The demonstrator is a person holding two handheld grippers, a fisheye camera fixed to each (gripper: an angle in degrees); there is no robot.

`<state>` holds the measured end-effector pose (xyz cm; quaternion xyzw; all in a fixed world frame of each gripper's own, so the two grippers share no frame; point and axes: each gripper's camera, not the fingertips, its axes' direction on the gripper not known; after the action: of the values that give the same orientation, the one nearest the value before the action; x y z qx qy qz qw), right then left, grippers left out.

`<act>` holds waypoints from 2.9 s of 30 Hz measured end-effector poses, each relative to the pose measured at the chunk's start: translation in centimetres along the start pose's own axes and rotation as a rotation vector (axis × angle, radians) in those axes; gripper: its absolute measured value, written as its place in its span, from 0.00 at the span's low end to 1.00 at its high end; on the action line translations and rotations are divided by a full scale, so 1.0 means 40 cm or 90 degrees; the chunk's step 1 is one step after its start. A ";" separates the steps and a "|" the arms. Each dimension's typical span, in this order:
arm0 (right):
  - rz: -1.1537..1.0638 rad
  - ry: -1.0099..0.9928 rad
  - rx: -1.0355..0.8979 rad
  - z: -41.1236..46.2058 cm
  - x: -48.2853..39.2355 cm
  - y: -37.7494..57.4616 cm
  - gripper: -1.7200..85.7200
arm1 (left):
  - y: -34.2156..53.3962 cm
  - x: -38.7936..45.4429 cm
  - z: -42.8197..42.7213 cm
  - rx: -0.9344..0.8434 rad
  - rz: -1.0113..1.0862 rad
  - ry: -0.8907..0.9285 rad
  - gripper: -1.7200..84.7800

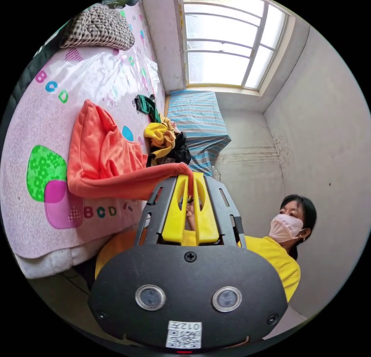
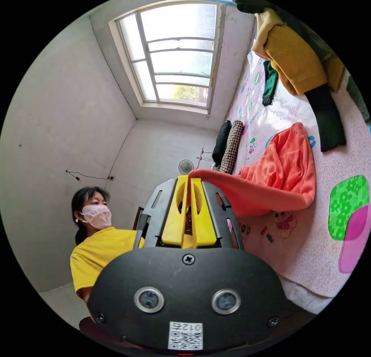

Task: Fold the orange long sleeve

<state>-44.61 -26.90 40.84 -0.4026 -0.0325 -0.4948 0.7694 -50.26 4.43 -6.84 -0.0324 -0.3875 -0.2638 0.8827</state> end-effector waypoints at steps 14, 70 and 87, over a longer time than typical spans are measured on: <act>0.188 0.116 0.010 0.177 0.438 -0.404 0.03 | -0.465 -0.303 0.119 0.008 -0.214 -0.077 0.05; 0.128 0.565 -0.271 0.563 0.722 -0.040 0.04 | -0.189 -0.243 0.503 -0.367 0.085 -0.478 0.12; 0.204 0.548 -0.359 0.603 0.740 0.107 0.10 | 0.019 -0.144 0.440 -0.279 -0.025 -0.488 0.10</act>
<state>-17.77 -32.15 67.85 -0.3543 0.4813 -0.4812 0.6413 -64.88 12.23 1.51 -0.3067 -0.6227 -0.3255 0.6421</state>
